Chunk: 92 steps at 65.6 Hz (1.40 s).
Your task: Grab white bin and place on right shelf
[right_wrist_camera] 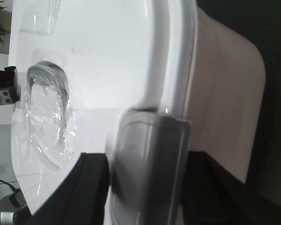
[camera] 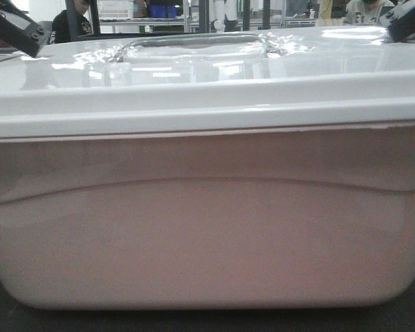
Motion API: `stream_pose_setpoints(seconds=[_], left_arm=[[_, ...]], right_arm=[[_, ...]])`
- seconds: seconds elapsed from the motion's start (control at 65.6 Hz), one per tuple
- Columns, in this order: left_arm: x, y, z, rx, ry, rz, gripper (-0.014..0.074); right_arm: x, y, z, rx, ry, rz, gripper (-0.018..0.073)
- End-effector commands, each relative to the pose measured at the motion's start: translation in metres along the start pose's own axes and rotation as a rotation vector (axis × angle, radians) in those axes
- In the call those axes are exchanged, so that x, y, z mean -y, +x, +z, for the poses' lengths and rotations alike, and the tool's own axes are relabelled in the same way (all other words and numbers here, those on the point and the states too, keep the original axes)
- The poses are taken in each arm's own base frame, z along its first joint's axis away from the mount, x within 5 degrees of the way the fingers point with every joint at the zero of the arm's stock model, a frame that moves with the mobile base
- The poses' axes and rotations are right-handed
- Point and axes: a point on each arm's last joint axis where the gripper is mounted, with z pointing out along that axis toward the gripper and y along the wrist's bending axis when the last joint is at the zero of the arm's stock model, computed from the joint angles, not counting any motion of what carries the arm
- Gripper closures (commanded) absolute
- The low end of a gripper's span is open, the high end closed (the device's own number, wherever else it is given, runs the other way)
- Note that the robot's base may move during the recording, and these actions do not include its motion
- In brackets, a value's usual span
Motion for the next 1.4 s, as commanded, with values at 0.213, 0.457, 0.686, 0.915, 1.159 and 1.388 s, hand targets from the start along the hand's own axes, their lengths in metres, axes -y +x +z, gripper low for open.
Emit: stream_pose_setpoints(seconds=[0.213,0.457,0.686,0.915,1.159,1.388], left_arm=[[0.025,-0.002,-0.007,0.001,0.148,0.025,0.0354],[0.025,-0.002,-0.007,0.0,0.144,0.026,0.0356],[0.024,-0.001,-0.007,-0.011,0.135,0.031,0.0356],[0.024,-0.001,-0.007,-0.011,0.137,0.03,0.0356],[0.026,-0.001,-0.008,-0.004,0.154,0.025,0.0356],[0.029,-0.004,-0.008,0.028,0.193,0.033,0.0356]], right_arm=[[-0.017,0.001,-0.007,0.017,-0.087,-0.031,0.0199],[-0.017,0.001,-0.007,0.019,-0.086,-0.031,0.0199],[-0.017,0.0,-0.007,0.029,-0.087,-0.028,0.0199],[-0.02,-0.001,-0.007,0.036,-0.121,-0.024,0.0199],[-0.022,0.0,-0.006,0.03,-0.138,-0.025,0.0199],[-0.027,-0.001,-0.007,0.043,-0.192,-0.035,0.0199]])
